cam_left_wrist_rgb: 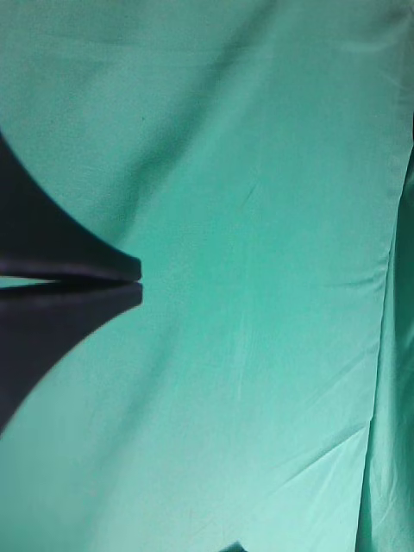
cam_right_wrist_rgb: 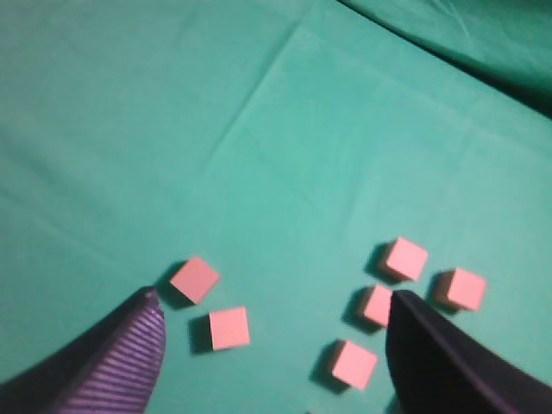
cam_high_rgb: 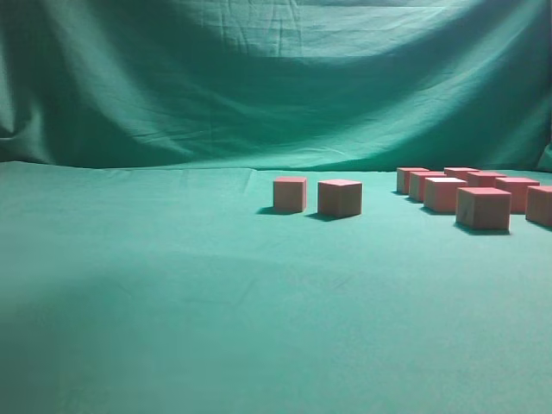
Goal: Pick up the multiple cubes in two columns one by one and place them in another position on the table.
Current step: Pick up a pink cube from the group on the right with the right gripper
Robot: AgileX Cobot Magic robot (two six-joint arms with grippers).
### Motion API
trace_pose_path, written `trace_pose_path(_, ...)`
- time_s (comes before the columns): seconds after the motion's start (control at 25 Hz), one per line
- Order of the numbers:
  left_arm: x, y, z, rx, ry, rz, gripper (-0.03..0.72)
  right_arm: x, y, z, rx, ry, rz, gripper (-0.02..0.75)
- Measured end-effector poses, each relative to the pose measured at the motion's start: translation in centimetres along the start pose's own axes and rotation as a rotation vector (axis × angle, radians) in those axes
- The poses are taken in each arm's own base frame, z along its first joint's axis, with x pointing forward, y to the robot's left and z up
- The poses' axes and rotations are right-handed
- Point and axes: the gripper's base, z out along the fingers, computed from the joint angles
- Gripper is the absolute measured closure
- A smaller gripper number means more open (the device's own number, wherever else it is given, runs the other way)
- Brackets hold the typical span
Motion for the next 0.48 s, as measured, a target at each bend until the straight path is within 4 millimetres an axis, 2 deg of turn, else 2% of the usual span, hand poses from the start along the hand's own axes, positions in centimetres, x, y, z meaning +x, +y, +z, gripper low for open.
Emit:
trace_pose_path(0.12, 0.0, 0.0, 0.0, 0.0, 0.0, 0.0, 0.688, 2.9, -2.4, -0.8, 0.037, 0.067, 0.125, 0.196)
trace_pose_path(0.2, 0.0, 0.0, 0.0, 0.0, 0.0, 0.0, 0.688, 5.5, -3.8, 0.0, 0.063, 0.153, 0.2, 0.196)
trace_pose_path(0.32, 0.0, 0.0, 0.0, 0.0, 0.0, 0.0, 0.688, 9.6, -5.4, 2.7, 0.084, 0.314, 0.291, 0.196)
trace_pose_path(0.48, 0.0, 0.0, 0.0, 0.0, 0.0, 0.0, 0.688, 13.7, -5.3, 6.8, 0.046, 0.382, 0.351, 0.196)
